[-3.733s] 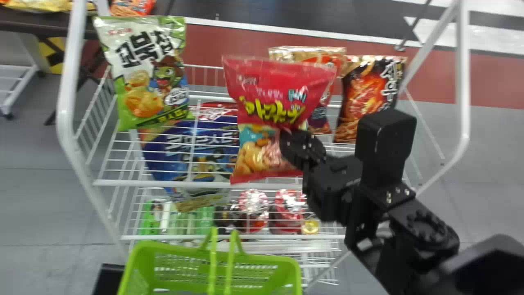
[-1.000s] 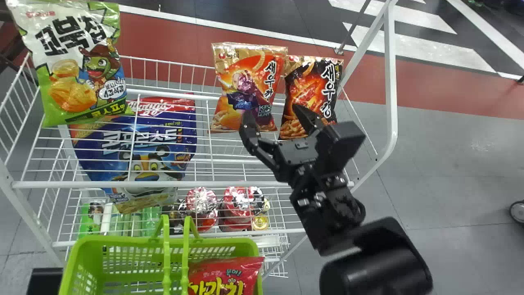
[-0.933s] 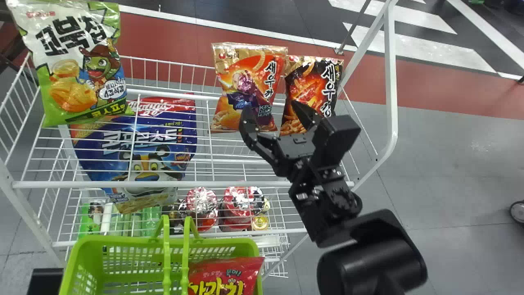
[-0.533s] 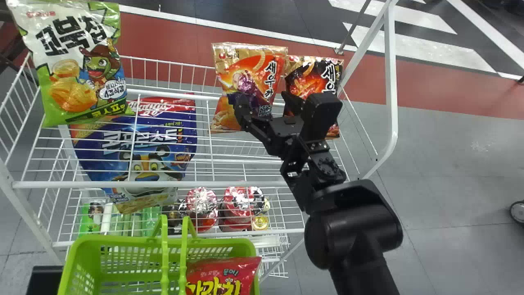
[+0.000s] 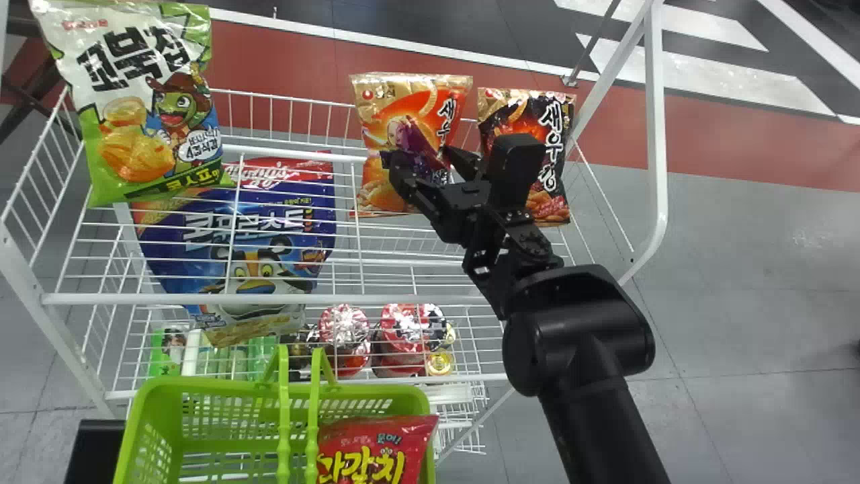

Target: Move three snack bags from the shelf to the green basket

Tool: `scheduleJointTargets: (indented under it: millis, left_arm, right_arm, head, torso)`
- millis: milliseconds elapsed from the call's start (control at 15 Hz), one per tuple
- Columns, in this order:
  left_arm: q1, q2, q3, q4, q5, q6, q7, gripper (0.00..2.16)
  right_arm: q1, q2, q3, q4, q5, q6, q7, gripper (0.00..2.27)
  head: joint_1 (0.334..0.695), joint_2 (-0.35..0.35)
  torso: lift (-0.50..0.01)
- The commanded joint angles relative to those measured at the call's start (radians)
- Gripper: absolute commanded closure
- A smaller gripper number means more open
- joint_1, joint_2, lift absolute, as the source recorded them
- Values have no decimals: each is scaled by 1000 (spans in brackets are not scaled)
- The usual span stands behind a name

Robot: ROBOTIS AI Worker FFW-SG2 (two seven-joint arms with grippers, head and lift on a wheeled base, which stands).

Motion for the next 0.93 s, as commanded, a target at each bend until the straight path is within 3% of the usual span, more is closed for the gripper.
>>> scheduleJointTargets:
  millis: [0, 467, 867]
  left_arm:
    - [-13, 0, -1, 13, 2, 0, 1, 2057]
    - [-19, 0, -3, 18, 10, 0, -1, 2057]
    - [-23, 5, -4, 18, 11, -3, 7, 2057]
  right_arm:
    - [19, 0, 4, -35, 7, 7, -1, 2246]
    - [116, 0, -9, -239, 5, 62, -1, 2250]
    - [340, -39, -74, -645, -24, 188, 0, 2250]
  head:
    - [695, -307]
    - [695, -300]
    - [695, -313]
  torso:
    - [-49]
    - [-49]
    - [-49]
